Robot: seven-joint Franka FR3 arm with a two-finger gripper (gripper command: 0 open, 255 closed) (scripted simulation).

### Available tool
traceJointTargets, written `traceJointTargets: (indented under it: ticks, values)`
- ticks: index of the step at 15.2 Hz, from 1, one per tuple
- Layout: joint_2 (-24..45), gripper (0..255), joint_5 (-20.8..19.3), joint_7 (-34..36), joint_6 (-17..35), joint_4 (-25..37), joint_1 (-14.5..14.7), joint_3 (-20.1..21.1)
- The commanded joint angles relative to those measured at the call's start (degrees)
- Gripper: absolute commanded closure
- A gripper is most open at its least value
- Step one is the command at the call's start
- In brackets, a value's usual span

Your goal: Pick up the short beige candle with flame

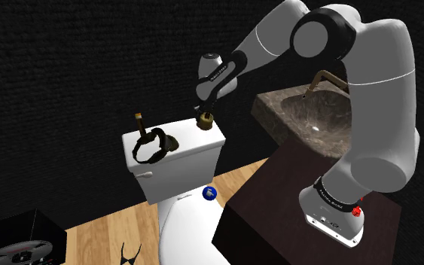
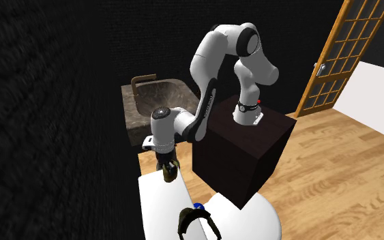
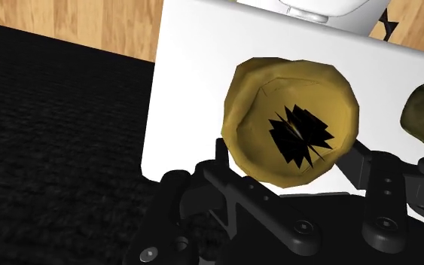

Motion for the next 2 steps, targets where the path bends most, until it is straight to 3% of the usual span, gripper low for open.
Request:
traceJointTargets:
  ticks: [1, 2]
  values:
    - [-0.7, 255, 0.0, 0.0, -0.6, -0.1, 0.0, 0.0]
    - [-0.7, 255, 0.0, 0.0, -0.6, -0.1, 0.0, 0.0]
